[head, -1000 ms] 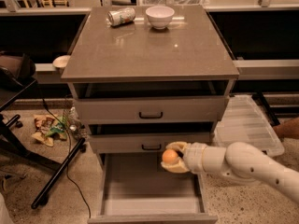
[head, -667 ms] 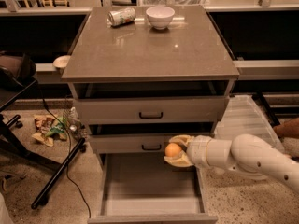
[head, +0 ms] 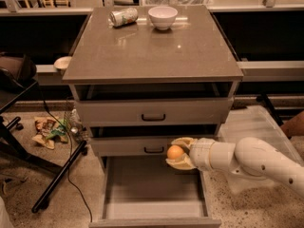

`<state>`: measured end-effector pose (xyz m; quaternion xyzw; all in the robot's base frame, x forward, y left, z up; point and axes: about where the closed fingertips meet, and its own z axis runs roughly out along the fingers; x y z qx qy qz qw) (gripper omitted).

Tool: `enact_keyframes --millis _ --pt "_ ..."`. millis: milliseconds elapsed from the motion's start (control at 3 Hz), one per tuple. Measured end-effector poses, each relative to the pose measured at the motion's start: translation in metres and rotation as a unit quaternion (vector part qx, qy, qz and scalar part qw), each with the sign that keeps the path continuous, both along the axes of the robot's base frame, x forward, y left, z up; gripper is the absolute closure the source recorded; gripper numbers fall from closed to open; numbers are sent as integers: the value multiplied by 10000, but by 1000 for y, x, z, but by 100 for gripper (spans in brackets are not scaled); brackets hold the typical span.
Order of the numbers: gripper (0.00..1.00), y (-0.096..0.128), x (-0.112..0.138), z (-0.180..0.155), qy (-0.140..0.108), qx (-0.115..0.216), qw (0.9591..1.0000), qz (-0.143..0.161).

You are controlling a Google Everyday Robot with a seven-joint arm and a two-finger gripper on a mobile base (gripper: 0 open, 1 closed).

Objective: Pick orange from bottom drawer and place on counter

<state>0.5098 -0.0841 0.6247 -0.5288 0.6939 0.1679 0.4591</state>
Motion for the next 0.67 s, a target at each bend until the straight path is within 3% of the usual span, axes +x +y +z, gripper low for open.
enact_keyframes --millis 667 --pt "100 -32 24 80 -291 173 9991 -267"
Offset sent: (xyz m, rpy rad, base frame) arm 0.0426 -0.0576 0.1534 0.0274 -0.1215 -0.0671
